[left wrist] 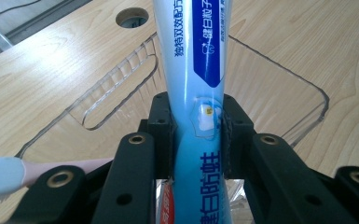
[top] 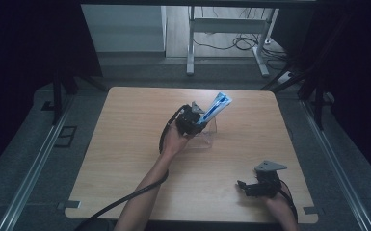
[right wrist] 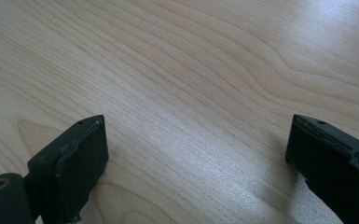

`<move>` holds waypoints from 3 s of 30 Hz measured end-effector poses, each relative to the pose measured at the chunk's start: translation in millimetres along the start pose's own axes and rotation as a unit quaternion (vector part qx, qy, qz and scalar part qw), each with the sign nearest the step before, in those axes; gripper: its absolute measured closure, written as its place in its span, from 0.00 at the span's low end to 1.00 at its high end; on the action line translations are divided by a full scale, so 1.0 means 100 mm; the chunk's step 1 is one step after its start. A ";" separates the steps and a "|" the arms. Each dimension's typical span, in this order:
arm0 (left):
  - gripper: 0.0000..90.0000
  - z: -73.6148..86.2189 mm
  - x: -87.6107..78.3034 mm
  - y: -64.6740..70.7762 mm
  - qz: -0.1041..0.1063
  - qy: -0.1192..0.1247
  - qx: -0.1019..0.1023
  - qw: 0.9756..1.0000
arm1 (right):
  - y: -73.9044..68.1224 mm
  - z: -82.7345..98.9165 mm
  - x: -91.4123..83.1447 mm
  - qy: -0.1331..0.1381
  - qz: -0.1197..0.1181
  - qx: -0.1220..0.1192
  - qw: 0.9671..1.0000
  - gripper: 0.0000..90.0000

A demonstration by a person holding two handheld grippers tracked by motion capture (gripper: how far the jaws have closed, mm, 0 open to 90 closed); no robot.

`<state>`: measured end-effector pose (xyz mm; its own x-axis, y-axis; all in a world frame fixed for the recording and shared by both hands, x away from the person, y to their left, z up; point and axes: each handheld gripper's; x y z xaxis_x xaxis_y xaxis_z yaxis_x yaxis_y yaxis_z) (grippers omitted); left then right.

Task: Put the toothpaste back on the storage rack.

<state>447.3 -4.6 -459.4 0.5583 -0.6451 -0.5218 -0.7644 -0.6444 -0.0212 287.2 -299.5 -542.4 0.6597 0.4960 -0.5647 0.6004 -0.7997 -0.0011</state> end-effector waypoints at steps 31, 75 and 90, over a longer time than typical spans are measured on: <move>0.74 0.09 0.06 -0.01 0.002 -0.042 0.005 0.999 | 0.00 0.00 0.00 0.000 0.000 -0.001 1.000 0.06; 0.32 -0.14 -0.22 0.02 0.017 -0.006 -0.018 1.000 | 0.00 0.00 0.00 0.000 0.001 -0.001 1.000 0.06; 0.15 -0.18 -0.41 0.04 0.018 0.000 -0.020 1.000 | 0.00 0.00 0.00 0.000 0.000 0.000 1.000 0.06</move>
<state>426.6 11.9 -422.6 0.5315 -0.6678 -0.5211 -0.7699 -0.6374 0.0314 287.2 -299.2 -542.4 0.6599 0.4960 -0.5643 0.5999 -0.8001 -0.0017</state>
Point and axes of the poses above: each handheld gripper's, and its own axes: x roughly forward along the jaws, z roughly out of its underside, y roughly to its right, and after that the axes turned 10 degrees about y, right-handed
